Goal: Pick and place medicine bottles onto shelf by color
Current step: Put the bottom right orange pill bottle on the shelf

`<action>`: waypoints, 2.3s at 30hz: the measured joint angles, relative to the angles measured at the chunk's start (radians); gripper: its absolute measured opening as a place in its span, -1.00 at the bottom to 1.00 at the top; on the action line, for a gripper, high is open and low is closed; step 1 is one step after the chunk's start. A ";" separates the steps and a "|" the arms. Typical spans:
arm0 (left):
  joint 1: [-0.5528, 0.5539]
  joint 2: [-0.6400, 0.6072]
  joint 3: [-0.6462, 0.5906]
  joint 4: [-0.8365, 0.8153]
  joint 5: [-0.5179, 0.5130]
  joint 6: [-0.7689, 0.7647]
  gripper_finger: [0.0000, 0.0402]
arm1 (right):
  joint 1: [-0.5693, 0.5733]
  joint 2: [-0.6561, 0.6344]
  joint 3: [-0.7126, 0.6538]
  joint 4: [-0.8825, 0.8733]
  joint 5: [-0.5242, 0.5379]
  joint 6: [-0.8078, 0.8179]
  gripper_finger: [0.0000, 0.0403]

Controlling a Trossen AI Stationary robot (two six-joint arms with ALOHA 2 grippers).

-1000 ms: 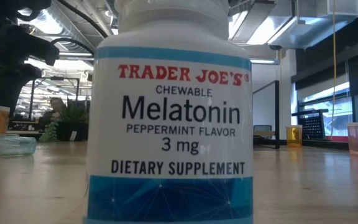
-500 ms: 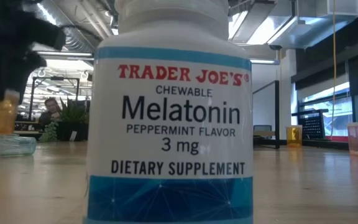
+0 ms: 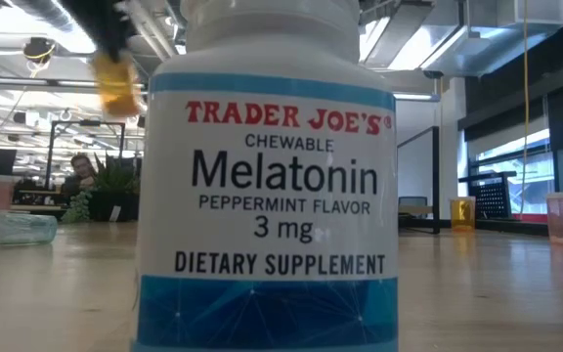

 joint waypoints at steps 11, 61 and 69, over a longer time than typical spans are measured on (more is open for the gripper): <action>0.336 0.110 0.265 0.009 -0.018 0.390 -0.04 | -0.054 0.000 0.000 -0.020 -0.001 0.014 -0.07; 0.776 0.871 0.739 0.065 0.253 1.233 -0.04 | -0.134 0.000 0.001 -0.122 0.165 0.147 -0.07; 0.809 0.871 0.739 0.082 0.252 1.232 -0.04 | -0.177 0.000 -0.023 -0.082 0.188 0.163 -0.07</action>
